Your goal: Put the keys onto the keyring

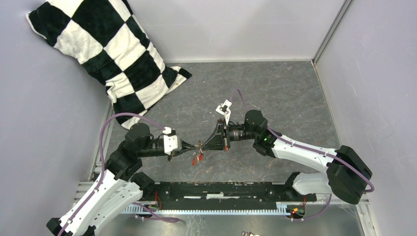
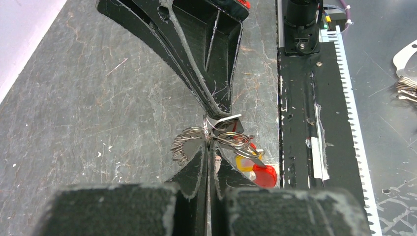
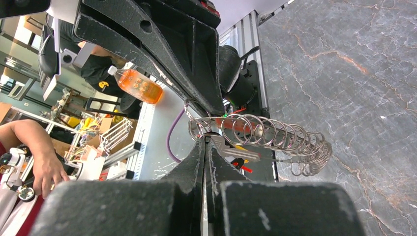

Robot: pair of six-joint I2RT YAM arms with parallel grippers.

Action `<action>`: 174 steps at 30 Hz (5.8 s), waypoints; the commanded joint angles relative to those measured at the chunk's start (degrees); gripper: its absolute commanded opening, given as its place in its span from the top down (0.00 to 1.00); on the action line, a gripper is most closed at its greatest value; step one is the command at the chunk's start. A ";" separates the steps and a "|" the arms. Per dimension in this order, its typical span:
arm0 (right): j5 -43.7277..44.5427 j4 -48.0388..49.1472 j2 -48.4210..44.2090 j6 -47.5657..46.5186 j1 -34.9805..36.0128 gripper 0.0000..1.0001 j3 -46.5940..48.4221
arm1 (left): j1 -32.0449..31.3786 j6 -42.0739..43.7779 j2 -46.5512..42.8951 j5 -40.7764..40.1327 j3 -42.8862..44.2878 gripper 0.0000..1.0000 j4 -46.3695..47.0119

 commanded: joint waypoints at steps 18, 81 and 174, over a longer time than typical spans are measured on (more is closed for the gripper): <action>2.45 2.77 -1.74 0.68 0.27 1.00 3.05 | 0.15 3.15 -0.35 2.31 0.92 0.98 -0.34; 6.27 -2.60 -2.24 -5.56 4.95 0.99 5.81 | 0.11 2.95 1.49 0.87 2.47 0.98 -0.86; 5.74 -64.82 1.75 -59.12 6.16 0.76 52.69 | 0.10 -14.43 -2.33 1.25 1.90 0.98 31.51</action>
